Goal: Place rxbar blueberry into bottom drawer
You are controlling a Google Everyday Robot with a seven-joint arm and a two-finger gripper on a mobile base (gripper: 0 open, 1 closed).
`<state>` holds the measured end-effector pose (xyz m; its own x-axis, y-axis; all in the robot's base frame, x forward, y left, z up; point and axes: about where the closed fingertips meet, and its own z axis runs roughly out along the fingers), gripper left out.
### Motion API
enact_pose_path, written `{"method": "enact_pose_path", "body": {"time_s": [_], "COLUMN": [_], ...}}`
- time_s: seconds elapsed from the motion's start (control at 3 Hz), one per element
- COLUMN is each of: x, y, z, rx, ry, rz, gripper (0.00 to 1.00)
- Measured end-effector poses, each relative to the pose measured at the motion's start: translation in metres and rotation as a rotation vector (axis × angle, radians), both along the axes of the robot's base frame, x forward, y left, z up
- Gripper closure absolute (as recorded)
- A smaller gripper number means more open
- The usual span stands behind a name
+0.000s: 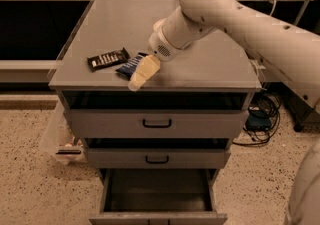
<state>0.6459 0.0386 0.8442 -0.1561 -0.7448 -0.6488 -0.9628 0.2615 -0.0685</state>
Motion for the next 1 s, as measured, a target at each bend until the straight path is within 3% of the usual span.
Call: {"method": "enact_pose_path", "body": {"time_s": [0.67, 1.0], "x": [0.0029, 0.0029], "y": [0.0107, 0.0108], "z": [-0.0212, -0.0214], "rx": [-0.009, -0.009], "ry": [0.034, 0.034], "rz": [-0.003, -0.003], "gripper": [0.0, 0.19]}}
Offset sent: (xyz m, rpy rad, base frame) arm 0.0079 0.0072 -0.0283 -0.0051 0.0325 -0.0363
